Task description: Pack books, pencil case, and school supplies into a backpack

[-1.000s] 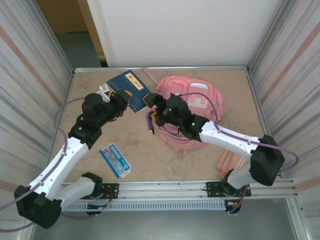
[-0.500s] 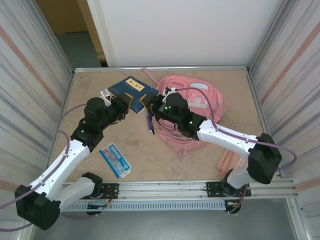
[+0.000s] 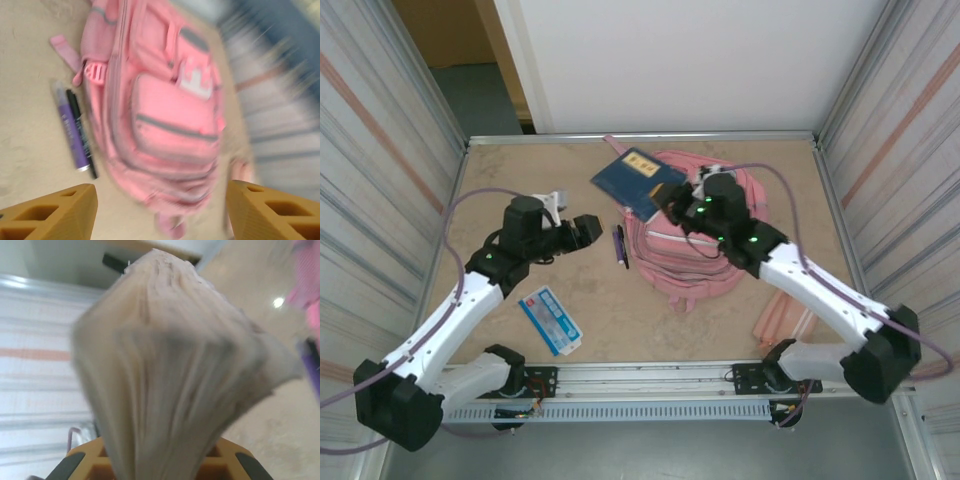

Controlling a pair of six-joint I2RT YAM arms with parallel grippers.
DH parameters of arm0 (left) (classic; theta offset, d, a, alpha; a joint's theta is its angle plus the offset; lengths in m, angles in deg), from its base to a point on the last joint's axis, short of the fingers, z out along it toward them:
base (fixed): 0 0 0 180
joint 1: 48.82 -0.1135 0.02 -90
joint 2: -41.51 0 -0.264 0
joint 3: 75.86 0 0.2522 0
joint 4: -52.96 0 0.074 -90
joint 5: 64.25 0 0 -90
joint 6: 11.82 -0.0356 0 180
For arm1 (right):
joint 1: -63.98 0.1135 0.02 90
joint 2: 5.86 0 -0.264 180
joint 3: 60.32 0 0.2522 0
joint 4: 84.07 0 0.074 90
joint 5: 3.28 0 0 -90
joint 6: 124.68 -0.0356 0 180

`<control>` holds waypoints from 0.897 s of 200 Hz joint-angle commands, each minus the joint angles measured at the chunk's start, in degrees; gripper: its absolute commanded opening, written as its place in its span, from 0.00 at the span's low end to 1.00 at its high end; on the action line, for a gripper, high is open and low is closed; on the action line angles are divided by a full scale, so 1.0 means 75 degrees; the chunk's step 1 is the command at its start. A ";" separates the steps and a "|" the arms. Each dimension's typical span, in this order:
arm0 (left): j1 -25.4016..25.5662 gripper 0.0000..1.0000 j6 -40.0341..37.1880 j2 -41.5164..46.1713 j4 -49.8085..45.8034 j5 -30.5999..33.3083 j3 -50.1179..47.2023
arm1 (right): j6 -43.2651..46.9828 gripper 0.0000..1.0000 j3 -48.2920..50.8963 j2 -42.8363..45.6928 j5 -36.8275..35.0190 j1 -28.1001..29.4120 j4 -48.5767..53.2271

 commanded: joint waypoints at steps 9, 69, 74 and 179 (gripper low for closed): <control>0.1407 0.69 -0.3606 -0.0810 -0.0741 0.0388 0.0320 | 0.1835 0.05 -0.0072 0.1371 -0.0051 -0.0962 0.1757; 0.2463 0.66 -0.6288 -0.4193 -0.1702 0.2445 0.2540 | 0.2686 0.06 0.0092 0.3435 0.0561 -0.3216 0.4158; 0.2472 0.66 -0.6422 -0.4449 -0.1771 0.2561 0.2710 | 0.2730 0.06 0.0075 0.3554 0.0589 -0.3362 0.4349; 0.3339 0.74 -0.8440 -0.8371 -0.3167 0.3264 0.6312 | 0.3168 0.08 -0.0060 0.4116 0.1302 -0.4444 0.5729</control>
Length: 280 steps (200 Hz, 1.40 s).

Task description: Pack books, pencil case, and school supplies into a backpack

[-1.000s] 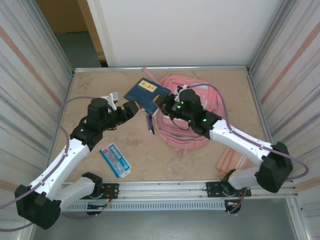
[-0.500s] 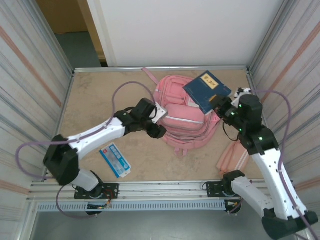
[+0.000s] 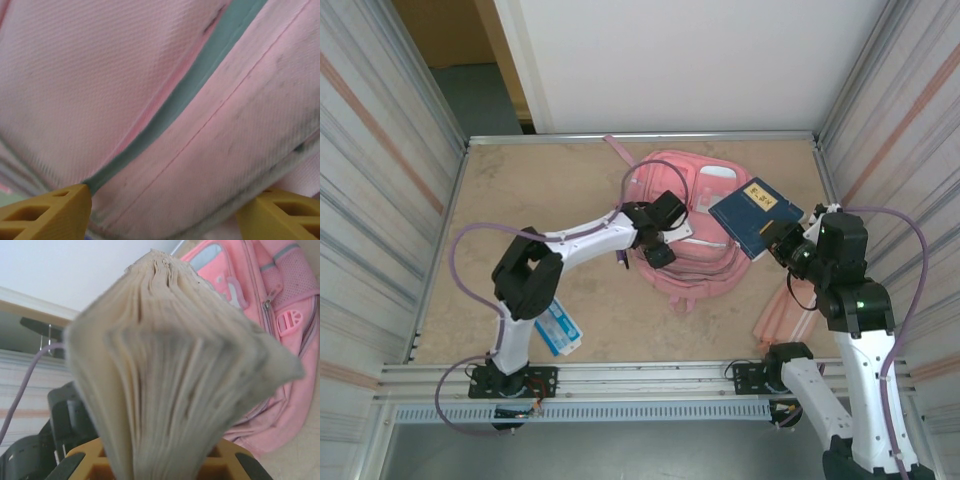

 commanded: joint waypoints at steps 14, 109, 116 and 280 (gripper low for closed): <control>0.0269 0.73 -0.1117 -0.0959 -0.0827 -0.1115 0.0672 | 0.0086 0.08 -0.0059 0.0144 0.0296 -0.0075 -0.0182; 0.0329 0.00 -0.1065 -0.0572 -0.0593 -0.2391 0.1229 | 0.0401 0.05 0.0682 0.0872 -0.2348 -0.0162 0.0330; 0.0236 0.00 -0.0943 -0.0500 -0.0375 -0.2638 0.1170 | 0.0483 0.05 0.0831 0.0994 -0.2389 -0.0158 0.0375; -0.1493 0.00 0.5429 0.0446 0.1499 -0.6300 0.2413 | -0.0053 0.00 0.2189 0.1424 0.0909 -0.0162 -0.0586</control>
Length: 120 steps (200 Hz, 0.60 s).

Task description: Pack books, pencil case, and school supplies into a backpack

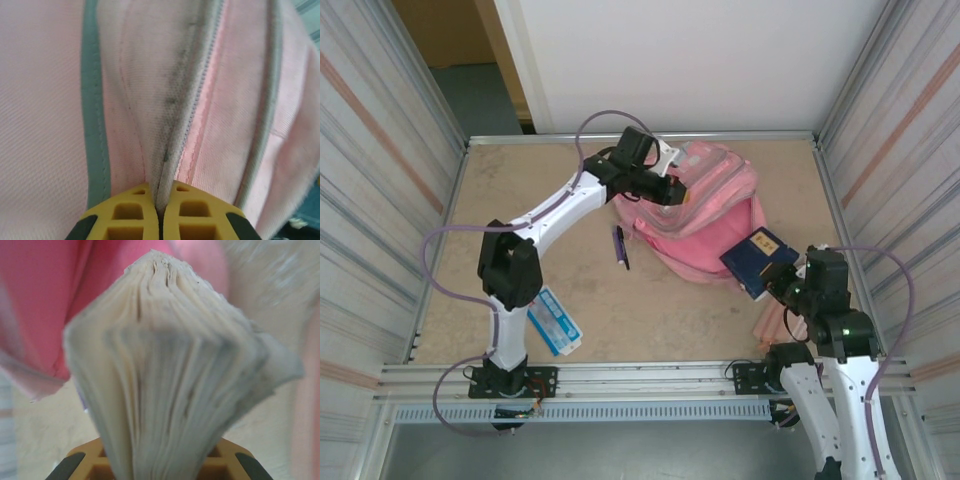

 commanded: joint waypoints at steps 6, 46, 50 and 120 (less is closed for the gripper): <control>0.0128 0.00 0.0594 0.0134 0.0624 -0.0548 0.0464 | -0.0564 0.00 0.0021 -0.0185 0.1358 -0.0032 -0.1574; 0.0128 0.00 0.0840 0.0097 0.0848 -0.0953 0.0561 | -0.0706 0.00 0.0458 -0.1920 0.1249 -0.0025 -0.4137; 0.0128 0.00 0.0823 0.0105 0.0848 -0.0962 0.0577 | -0.0707 0.00 0.0525 -0.2082 0.1252 -0.0025 -0.4404; 0.0067 0.00 -0.0104 -0.0066 -0.0199 -0.0741 0.1513 | -0.1032 0.00 0.0897 -0.3765 0.2197 0.0250 -0.7013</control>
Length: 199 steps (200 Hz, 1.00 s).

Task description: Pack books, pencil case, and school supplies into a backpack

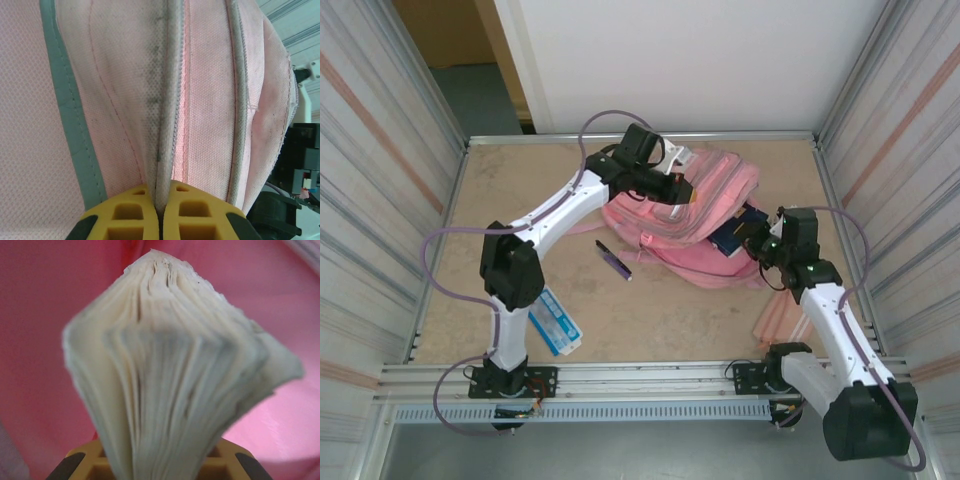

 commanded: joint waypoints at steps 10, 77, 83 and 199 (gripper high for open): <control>-0.0021 0.00 -0.0677 -0.0023 0.0126 -0.0324 0.1024 | -0.0365 0.00 0.0041 -0.0656 0.1274 0.0334 -0.2306; -0.0295 0.00 -0.0379 -0.0132 -0.0172 0.0020 0.1089 | -0.0685 0.00 -0.0940 -0.2996 0.1322 0.0864 -0.3171; -0.0315 0.00 -0.0369 -0.0121 -0.0175 0.0010 0.1088 | -0.0723 0.00 -0.0970 -0.3163 0.1207 0.0922 -0.3363; -0.0474 0.00 -0.0237 -0.0453 -0.0259 -0.0148 0.1506 | -0.1666 0.01 -0.2348 -0.7067 0.0841 0.1596 -0.5870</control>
